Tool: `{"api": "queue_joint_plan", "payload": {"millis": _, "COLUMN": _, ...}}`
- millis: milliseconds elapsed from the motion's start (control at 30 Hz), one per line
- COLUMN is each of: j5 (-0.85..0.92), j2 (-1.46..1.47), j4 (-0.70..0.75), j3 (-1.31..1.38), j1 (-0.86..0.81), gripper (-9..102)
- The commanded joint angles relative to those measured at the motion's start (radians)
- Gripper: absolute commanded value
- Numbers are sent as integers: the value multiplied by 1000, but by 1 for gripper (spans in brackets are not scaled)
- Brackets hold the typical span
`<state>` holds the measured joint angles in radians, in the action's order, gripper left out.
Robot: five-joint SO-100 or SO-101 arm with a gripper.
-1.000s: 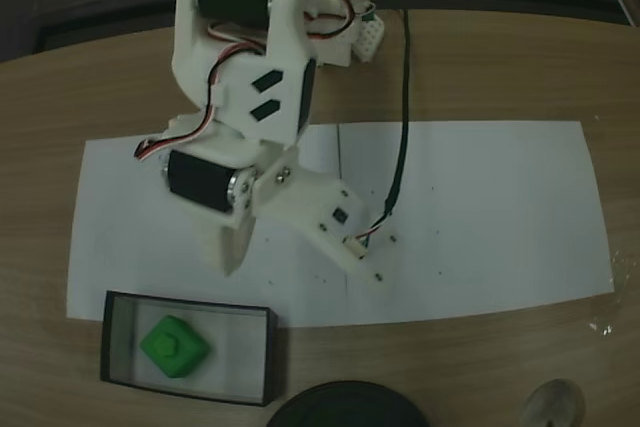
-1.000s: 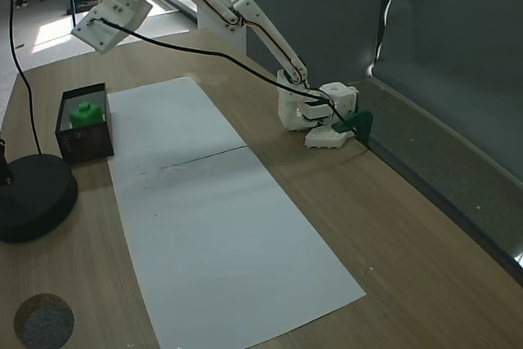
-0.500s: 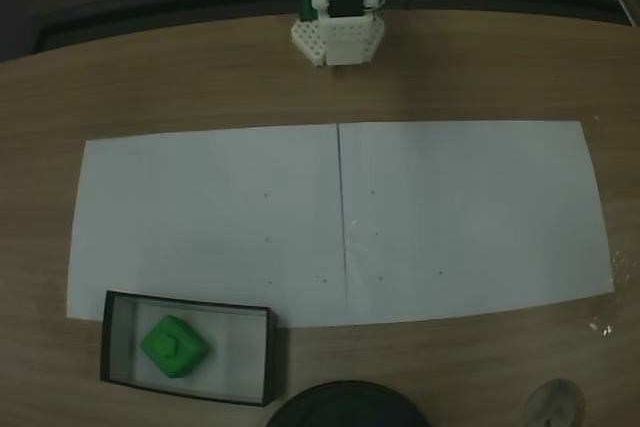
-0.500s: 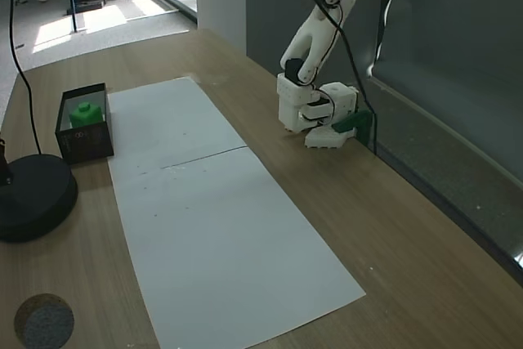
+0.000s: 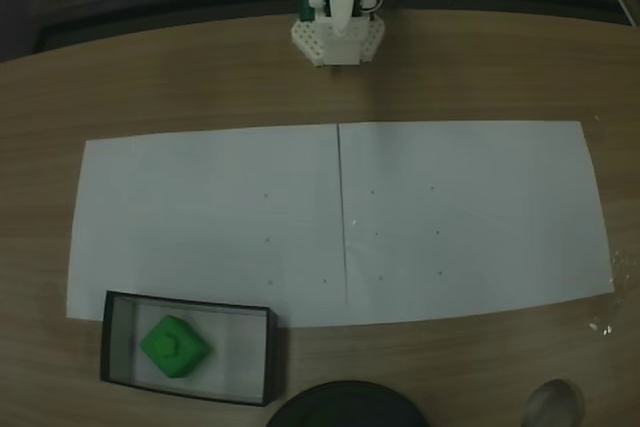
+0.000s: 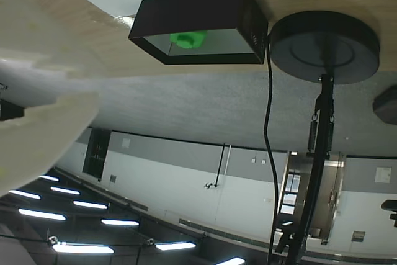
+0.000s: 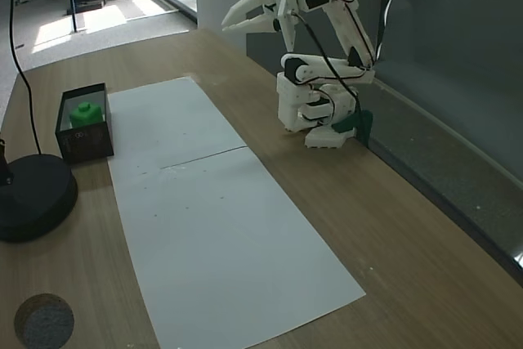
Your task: Grab a green square and put it in the box.
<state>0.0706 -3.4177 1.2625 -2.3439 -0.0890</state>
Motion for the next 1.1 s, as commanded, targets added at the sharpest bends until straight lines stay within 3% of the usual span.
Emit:
{"api": "queue_joint_plan", "payload": {"millis": 0, "j5": 54, "j2": -64, "j4": -77, "j3": -89, "j1": -26, "gripper": 0}}
{"api": "queue_joint_plan", "payload": {"millis": 133, "j5": 94, "j2": -58, "j4": -204, "j3": -273, "j1": -101, "gripper": 0}}
{"api": "queue_joint_plan", "payload": {"millis": 300, "j5": -5, "j2": -58, "j4": -387, "j3": -574, "j1": -94, "gripper": 0}}
{"api": "queue_joint_plan", "payload": {"millis": 467, "j5": -32, "j2": -58, "j4": -407, "j3": -767, "j1": -17, "gripper": 0}}
{"api": "queue_joint_plan", "payload": {"millis": 733, "j5": -41, "j2": -57, "j4": -137, "j3": -701, "j1": 81, "gripper": 0}}
{"api": "queue_joint_plan", "payload": {"millis": 867, "j5": -150, "j2": -57, "j4": 17, "j3": -661, "j1": 132, "gripper": 0}}
{"api": "queue_joint_plan", "payload": {"millis": 1067, "j5": -169, "j2": -57, "j4": 29, "j3": -657, "j1": 133, "gripper": 0}}
